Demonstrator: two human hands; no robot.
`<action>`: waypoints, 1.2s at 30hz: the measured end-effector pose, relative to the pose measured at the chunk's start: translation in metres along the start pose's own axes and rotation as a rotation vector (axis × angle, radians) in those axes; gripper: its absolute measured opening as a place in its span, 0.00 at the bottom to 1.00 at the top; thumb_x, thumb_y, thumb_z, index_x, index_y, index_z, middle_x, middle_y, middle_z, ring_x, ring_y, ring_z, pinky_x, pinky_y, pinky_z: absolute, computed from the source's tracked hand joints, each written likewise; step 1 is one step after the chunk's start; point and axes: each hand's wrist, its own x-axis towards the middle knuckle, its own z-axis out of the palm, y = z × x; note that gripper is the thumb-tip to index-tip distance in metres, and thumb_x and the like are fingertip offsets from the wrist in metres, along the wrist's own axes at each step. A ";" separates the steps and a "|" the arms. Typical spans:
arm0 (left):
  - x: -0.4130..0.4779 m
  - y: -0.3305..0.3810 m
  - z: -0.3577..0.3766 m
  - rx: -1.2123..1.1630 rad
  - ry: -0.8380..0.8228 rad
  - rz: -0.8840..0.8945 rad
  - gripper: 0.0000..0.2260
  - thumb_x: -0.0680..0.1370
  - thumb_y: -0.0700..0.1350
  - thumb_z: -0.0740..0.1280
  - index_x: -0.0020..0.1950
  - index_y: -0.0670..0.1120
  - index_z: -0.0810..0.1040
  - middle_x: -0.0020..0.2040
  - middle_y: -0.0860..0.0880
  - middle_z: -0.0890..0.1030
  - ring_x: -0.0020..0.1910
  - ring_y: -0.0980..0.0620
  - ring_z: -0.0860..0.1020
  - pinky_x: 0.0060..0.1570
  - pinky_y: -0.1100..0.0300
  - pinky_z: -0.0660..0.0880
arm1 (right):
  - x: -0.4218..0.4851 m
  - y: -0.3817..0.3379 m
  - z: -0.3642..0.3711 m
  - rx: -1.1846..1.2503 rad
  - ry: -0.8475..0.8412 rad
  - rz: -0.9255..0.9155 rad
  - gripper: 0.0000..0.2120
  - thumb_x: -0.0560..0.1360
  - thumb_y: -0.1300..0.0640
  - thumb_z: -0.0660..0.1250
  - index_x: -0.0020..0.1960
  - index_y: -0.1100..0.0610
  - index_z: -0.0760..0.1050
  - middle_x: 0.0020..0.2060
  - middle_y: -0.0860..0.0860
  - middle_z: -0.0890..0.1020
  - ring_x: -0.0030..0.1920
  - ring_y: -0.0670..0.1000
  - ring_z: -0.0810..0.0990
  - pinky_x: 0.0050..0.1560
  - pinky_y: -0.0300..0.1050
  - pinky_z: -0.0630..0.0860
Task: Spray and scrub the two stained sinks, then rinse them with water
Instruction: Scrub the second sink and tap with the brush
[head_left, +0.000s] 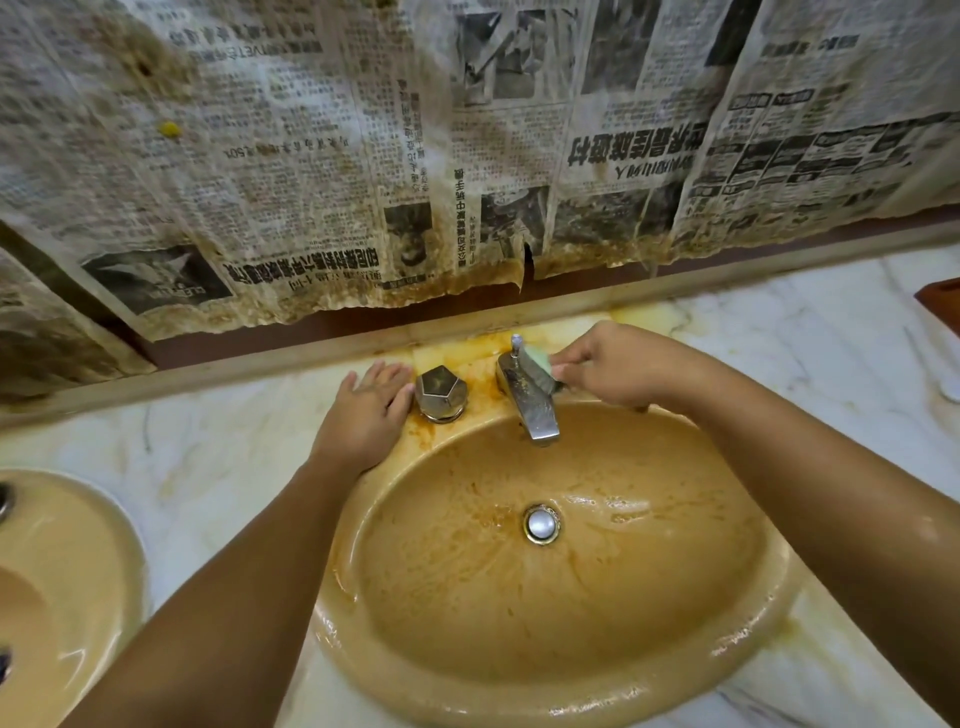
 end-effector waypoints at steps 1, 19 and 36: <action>0.000 0.000 0.000 -0.001 0.003 0.002 0.23 0.87 0.55 0.48 0.82 0.52 0.62 0.82 0.53 0.61 0.82 0.56 0.51 0.81 0.51 0.45 | -0.011 -0.006 -0.001 -0.136 -0.010 -0.085 0.13 0.83 0.49 0.65 0.61 0.51 0.85 0.54 0.47 0.87 0.43 0.50 0.83 0.47 0.47 0.82; -0.004 -0.002 -0.002 0.014 0.025 0.032 0.23 0.87 0.56 0.49 0.81 0.52 0.65 0.81 0.53 0.64 0.82 0.54 0.54 0.81 0.50 0.48 | -0.004 -0.059 0.022 -0.621 -0.061 -0.128 0.14 0.84 0.47 0.62 0.58 0.50 0.84 0.50 0.52 0.84 0.51 0.55 0.80 0.53 0.53 0.79; -0.041 0.029 -0.025 -0.318 0.295 -0.209 0.13 0.83 0.46 0.63 0.64 0.47 0.83 0.62 0.48 0.84 0.62 0.46 0.79 0.63 0.55 0.72 | -0.079 -0.005 0.056 -0.175 0.309 -0.040 0.16 0.82 0.43 0.64 0.64 0.46 0.82 0.48 0.48 0.85 0.35 0.42 0.75 0.32 0.42 0.68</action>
